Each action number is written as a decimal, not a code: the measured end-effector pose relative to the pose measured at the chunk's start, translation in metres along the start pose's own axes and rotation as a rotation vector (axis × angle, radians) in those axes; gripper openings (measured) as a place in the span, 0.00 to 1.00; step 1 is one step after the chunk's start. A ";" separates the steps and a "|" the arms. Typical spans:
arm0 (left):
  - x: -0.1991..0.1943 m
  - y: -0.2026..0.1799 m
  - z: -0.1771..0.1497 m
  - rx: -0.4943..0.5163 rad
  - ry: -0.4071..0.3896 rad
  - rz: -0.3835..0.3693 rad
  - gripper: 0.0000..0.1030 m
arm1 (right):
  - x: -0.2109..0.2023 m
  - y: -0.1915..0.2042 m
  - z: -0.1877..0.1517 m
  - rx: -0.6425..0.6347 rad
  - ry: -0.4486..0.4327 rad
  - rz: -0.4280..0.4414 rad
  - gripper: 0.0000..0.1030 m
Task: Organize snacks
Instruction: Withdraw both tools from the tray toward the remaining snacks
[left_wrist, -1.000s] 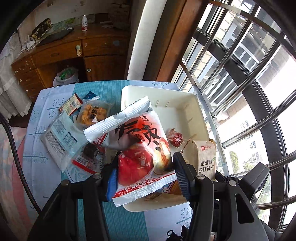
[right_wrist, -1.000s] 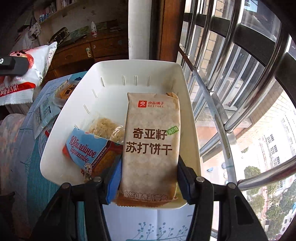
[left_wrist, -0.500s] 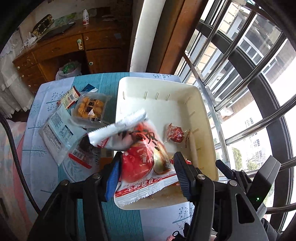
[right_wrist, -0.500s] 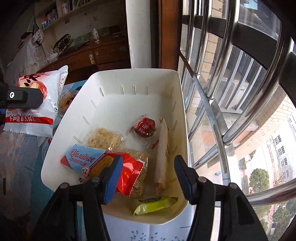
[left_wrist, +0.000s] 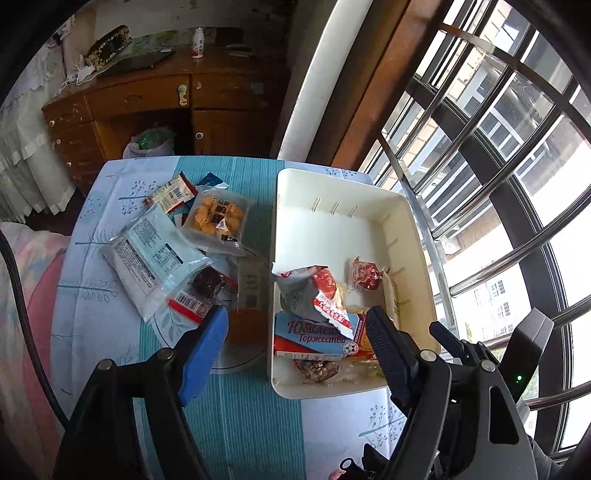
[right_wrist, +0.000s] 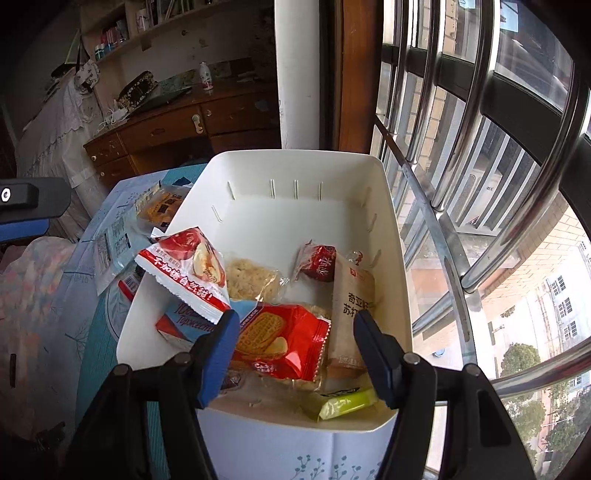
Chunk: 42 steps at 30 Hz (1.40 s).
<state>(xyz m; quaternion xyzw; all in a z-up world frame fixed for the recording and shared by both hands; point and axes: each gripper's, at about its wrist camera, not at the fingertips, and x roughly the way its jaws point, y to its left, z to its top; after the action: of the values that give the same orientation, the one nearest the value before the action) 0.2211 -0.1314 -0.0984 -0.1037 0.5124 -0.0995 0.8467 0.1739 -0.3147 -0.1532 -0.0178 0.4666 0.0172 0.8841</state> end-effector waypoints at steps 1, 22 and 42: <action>-0.004 0.007 -0.001 -0.003 -0.001 -0.003 0.74 | -0.002 0.004 0.000 0.005 -0.002 0.000 0.63; -0.069 0.182 -0.003 -0.079 -0.005 -0.004 0.86 | -0.027 0.132 -0.002 0.007 -0.064 -0.060 0.66; -0.019 0.288 0.021 -0.393 0.112 -0.131 0.88 | -0.003 0.234 -0.020 -0.012 0.019 -0.078 0.72</action>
<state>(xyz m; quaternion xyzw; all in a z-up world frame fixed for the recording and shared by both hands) 0.2491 0.1518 -0.1530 -0.2940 0.5604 -0.0584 0.7721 0.1441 -0.0819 -0.1655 -0.0414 0.4739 -0.0147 0.8795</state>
